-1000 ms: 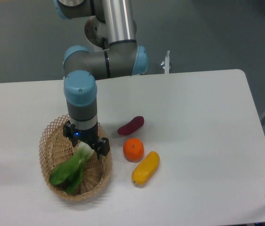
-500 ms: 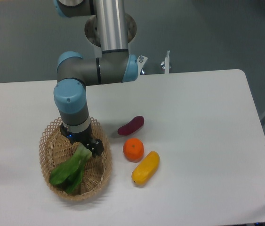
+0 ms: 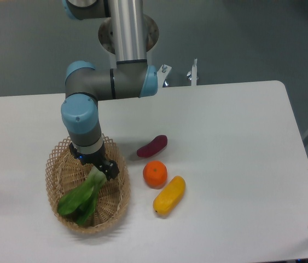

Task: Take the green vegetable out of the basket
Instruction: 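Lower the gripper onto the bok choy stem and close it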

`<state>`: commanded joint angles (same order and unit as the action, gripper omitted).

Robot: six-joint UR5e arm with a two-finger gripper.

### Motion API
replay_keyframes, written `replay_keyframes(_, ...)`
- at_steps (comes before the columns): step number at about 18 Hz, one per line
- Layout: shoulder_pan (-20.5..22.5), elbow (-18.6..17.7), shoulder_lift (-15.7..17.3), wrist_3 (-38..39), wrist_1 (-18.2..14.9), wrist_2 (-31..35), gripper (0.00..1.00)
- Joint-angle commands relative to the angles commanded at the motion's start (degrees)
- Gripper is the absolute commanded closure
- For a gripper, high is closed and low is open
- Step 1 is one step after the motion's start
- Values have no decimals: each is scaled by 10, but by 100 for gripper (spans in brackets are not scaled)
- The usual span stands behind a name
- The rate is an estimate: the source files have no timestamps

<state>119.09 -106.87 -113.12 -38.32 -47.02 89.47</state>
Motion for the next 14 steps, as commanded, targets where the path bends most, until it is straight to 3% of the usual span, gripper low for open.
replay_keyframes(6, -1, 0, -4, 0, 1, 0, 1)
replay_keyframes(11, 0, 3, -4, -2, 1, -1, 36)
replay_keyframes(14, 0, 5, -2, -2, 1, -1, 42)
